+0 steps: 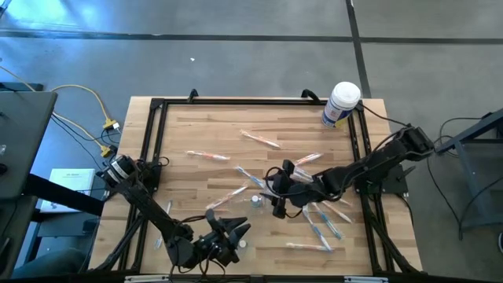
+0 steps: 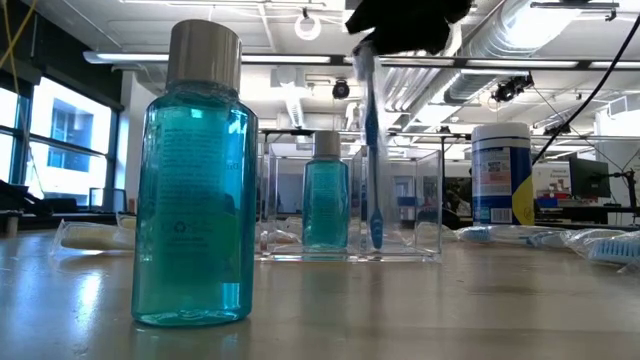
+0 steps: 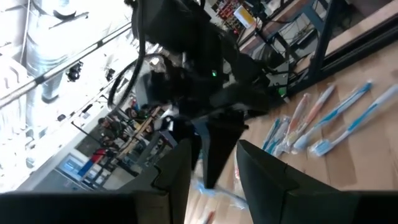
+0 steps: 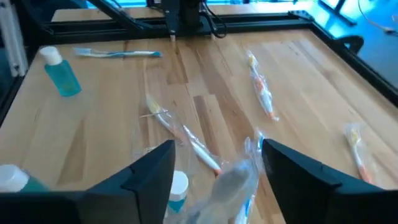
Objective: Pick & Place toothbrushing station
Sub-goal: Put the blue toothbrush into the transparent organizer, then put the orange toothbrush into the transparent organizer
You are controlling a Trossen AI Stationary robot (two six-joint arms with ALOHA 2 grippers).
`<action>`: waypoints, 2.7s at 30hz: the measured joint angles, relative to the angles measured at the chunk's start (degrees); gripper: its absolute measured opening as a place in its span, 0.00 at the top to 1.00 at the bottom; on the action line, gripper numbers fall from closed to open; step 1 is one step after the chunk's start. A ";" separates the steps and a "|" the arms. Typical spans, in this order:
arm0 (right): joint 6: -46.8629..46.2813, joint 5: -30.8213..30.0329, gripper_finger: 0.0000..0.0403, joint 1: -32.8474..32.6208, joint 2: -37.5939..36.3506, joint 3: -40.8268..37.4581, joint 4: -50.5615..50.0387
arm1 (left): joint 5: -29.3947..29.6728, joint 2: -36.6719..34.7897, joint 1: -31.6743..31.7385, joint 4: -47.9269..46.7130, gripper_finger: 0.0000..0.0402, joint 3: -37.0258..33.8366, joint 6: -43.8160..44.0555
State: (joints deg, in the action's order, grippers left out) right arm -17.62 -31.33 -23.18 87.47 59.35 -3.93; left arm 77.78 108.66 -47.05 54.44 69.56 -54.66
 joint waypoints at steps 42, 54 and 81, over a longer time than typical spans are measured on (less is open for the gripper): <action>-26.20 -0.26 0.42 -6.85 -21.34 0.00 -43.27 | 6.58 -12.81 5.06 -14.15 0.75 -6.23 2.84; -20.89 -0.10 0.42 -1.78 -19.65 0.00 -42.55 | 11.88 -40.92 7.51 -25.46 0.75 -28.56 15.70; -2.53 16.79 0.42 30.89 -19.50 -12.90 -42.55 | -33.73 -63.72 12.50 -43.89 0.75 -51.49 68.96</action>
State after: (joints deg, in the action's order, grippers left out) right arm -20.15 -14.55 7.71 67.96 46.45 -46.47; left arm 44.05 44.95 -34.54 10.55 18.06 14.30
